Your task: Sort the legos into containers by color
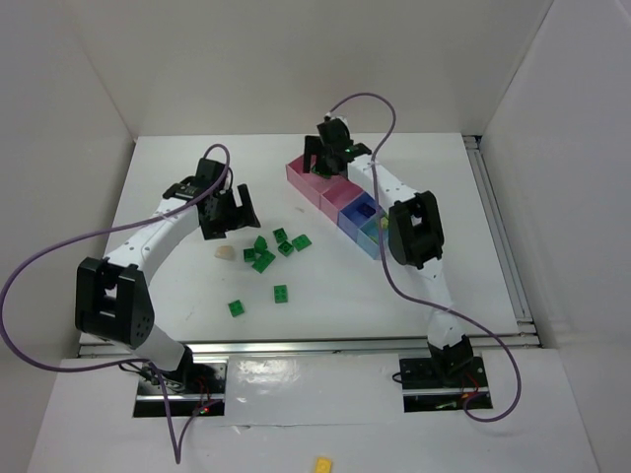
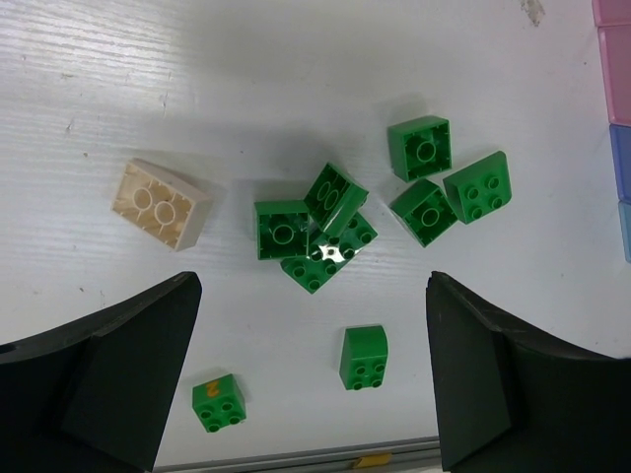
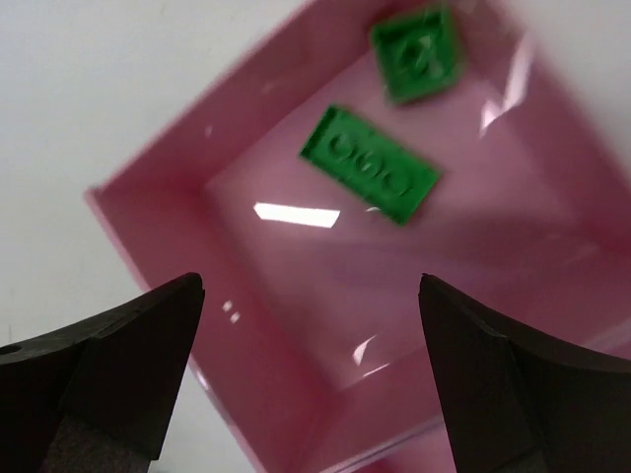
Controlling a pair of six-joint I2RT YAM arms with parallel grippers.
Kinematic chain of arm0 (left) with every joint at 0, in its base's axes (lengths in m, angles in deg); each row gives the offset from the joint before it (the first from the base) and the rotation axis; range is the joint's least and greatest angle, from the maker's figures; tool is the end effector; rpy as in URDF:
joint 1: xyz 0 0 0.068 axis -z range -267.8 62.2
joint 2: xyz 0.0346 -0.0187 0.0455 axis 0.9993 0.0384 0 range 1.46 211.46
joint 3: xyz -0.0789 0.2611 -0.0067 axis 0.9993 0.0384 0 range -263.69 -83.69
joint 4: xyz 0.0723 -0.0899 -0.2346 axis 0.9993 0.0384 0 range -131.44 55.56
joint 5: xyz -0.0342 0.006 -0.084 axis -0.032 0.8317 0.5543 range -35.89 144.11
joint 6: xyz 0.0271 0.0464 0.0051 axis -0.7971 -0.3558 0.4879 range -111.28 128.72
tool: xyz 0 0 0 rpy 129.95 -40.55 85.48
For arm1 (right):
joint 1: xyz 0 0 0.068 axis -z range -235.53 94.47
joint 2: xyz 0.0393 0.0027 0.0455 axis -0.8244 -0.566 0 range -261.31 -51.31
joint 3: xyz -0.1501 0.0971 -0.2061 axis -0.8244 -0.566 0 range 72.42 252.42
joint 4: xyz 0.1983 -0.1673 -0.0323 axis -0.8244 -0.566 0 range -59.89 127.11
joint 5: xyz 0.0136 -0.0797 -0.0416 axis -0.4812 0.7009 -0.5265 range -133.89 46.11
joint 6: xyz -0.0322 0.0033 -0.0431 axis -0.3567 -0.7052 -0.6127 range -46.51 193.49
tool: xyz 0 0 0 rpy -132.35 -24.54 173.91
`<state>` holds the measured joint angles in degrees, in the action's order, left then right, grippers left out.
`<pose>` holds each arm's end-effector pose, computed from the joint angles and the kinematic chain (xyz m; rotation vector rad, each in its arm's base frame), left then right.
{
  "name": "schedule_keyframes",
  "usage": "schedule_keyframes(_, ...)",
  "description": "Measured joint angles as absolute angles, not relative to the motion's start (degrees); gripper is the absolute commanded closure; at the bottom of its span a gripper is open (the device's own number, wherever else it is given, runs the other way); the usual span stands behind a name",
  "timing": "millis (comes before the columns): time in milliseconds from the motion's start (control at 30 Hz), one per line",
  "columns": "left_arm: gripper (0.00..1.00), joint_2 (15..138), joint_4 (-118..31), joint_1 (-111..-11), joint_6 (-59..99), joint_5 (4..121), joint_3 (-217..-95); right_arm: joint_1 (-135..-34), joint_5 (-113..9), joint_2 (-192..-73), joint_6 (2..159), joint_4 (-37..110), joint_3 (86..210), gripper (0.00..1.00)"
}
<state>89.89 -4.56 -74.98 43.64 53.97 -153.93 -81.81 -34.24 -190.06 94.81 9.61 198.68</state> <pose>0.3188 -0.0726 0.2681 -0.4925 2.5163 -0.3236 0.4996 0.2401 0.2231 -0.0090 2.2693 0.2518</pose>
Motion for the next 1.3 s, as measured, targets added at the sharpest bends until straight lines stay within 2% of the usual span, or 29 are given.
schedule_keyframes(133, 0.02, 89.9, -4.1, -75.0, 43.6, 53.7, -153.9, -82.5, -43.2, -189.6, 94.5, 13.1, 193.8, 0.03)
schedule_keyframes(333, 0.01, 89.9, -3.7, -75.0, 43.4, 52.2, -154.0, -83.6, -53.1, -189.6, 93.3, 14.4, 194.4, 0.1)
schedule_keyframes(633, 0.01, 91.4, -2.4, -75.0, 41.9, 50.6, -155.1, -88.8, -58.1, -188.5, 87.4, 13.6, 189.7, 0.14)
schedule_keyframes(800, 0.01, 91.6, -2.0, -75.0, 41.7, 50.3, -155.1, -89.9, -60.7, -184.3, 84.9, 13.4, 181.8, 0.15)
schedule_keyframes(900, 0.01, 91.6, -2.0, -75.0, 41.7, 49.9, -155.1, -90.2, -60.6, -180.4, 84.3, 13.0, 177.7, 0.15)
schedule_keyframes(1033, 0.04, 91.7, -2.0, -75.0, 41.6, 50.0, -155.1, -90.5, -58.5, -175.7, 84.0, 12.6, 177.1, 0.05)
schedule_keyframes(1067, 0.07, 91.8, -2.1, -74.9, 41.6, 50.1, -155.1, -90.5, -57.2, -174.0, 83.9, 12.6, 177.1, 0.03)
schedule_keyframes(1167, 0.1, 93.1, -2.8, -74.3, 41.0, 50.6, -155.2, -90.5, -51.7, -168.3, 84.1, 13.6, 175.7, 0.03)
schedule_keyframes(1300, 0.19, 98.6, -3.4, -71.5, 40.3, 51.2, -156.2, -90.0, -42.1, -158.1, 85.7, 15.7, 169.8, 0.03)
